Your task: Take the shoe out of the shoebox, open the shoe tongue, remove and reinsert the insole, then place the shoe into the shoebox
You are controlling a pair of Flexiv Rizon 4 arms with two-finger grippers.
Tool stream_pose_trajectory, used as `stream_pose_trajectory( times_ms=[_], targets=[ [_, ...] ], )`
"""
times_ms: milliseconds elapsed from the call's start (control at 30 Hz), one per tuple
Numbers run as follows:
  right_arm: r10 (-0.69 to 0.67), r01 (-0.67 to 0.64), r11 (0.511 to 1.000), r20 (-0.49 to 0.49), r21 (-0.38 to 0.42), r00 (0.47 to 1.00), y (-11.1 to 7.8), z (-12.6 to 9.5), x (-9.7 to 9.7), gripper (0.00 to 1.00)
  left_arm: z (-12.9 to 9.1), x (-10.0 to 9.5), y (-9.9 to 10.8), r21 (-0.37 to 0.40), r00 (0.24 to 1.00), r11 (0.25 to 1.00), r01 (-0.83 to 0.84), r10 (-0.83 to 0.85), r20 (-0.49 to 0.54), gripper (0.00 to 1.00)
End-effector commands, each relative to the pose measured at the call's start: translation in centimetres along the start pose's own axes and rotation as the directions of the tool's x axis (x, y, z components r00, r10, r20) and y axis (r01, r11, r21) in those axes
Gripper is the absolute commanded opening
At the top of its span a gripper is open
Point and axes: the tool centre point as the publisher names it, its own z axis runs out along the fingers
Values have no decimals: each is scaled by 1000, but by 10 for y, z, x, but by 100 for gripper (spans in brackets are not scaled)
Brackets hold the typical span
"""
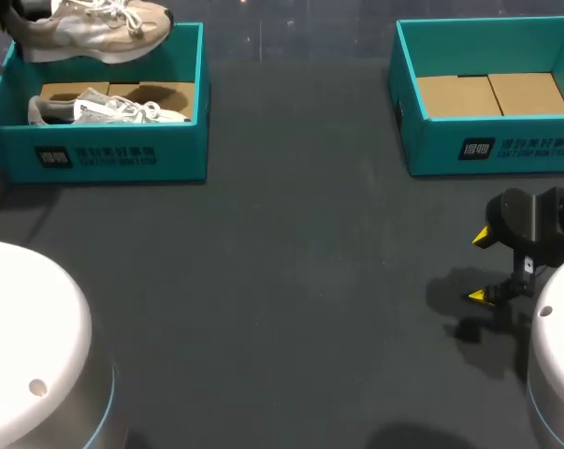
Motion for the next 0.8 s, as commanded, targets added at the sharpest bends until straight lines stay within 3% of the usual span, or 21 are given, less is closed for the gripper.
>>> stream_pose_trajectory(
  times_ms=[33, 233, 700, 800],
  targets=[
    [0, 0, 1000, 3, 2, 1000, 0, -1, 2, 100, 10, -3, 6, 31, 1000, 999, -15, 15, -21, 0],
    [0, 0, 1000, 3, 2, 1000, 0, -1, 2, 100, 27, -4, 0, 71, 997, 997, -25, 30, -72, 0],
    [0, 0, 1000, 3, 2, 1000, 0, -1, 2, 100, 27, -4, 0, 68, 997, 998, -18, 23, -79, 0],
    [0, 0, 1000, 3, 2, 1000, 0, -1, 2, 100, 36, -12, -2, 92, 996, 995, -46, 53, -69, 0]
  ],
)
